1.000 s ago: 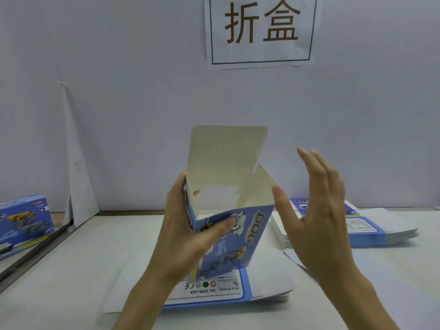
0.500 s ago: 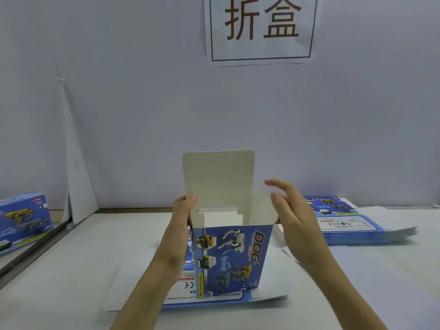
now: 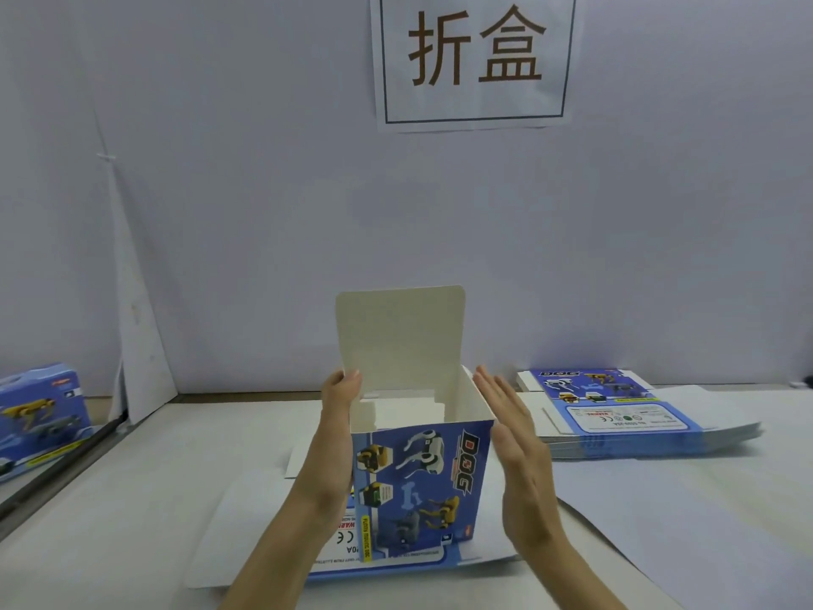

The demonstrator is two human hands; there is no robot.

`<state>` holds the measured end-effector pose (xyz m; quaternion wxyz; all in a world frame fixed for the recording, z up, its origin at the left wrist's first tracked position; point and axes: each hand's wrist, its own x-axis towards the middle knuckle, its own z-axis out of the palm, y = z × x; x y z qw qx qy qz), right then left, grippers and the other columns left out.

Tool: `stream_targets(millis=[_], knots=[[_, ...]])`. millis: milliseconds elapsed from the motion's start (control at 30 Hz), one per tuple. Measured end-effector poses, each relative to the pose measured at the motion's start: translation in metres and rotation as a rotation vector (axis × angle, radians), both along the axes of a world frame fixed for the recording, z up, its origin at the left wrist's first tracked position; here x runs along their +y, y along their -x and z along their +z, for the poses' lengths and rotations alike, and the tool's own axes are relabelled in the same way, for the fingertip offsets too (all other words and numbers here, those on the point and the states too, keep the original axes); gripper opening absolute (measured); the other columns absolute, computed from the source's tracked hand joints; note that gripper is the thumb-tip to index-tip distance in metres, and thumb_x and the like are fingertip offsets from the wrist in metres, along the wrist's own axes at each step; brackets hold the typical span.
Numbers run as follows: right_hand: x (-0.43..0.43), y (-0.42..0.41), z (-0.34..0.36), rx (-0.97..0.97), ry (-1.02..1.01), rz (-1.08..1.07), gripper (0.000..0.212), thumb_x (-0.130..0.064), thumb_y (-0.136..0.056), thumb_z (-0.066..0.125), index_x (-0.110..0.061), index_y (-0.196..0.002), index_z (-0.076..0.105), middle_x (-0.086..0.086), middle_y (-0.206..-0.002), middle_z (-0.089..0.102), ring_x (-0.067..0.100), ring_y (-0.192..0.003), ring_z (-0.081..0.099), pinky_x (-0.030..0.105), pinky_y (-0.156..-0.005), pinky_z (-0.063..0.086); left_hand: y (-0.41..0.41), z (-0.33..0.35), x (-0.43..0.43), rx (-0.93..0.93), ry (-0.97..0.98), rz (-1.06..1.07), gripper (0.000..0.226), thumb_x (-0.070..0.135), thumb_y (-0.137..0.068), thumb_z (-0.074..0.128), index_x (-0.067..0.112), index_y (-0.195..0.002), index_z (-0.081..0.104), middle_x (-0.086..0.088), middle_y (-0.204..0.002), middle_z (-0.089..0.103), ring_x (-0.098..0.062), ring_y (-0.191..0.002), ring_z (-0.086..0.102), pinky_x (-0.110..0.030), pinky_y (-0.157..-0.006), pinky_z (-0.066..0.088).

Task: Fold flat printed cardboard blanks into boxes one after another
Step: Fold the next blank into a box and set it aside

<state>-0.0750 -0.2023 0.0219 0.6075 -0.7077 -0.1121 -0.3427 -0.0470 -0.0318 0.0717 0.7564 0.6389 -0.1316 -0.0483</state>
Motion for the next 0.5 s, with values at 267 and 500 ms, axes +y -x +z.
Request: stream_targets(millis=[267,500], knots=[[-0.001,-0.001,0.015,0.099,-0.123,0.112,0.048,-0.053,-0.091,0.05,-0.035,-0.135,0.045,-0.03,-0.121,0.06,-0.014,-0.105,0.058,0.007,-0.07,0.05,-0.006,0.003,0.007,0.027,0.085,-0.117,0.051,0.058,-0.082,0.035,0.03,-0.099,0.074,-0.005,-0.104,0.074,-0.022,-0.093,0.071,-0.034,-0.072,0.057],[-0.006,-0.002,0.015,0.059,0.0,0.018,0.039,-0.048,-0.084,0.046,-0.043,-0.122,0.054,-0.019,-0.134,0.053,0.002,-0.119,0.055,0.021,-0.069,0.058,-0.015,0.0,0.024,0.131,0.312,-0.283,0.048,0.041,-0.082,0.047,0.018,-0.12,0.066,-0.013,-0.118,0.068,-0.029,-0.104,0.067,-0.038,-0.073,0.058]])
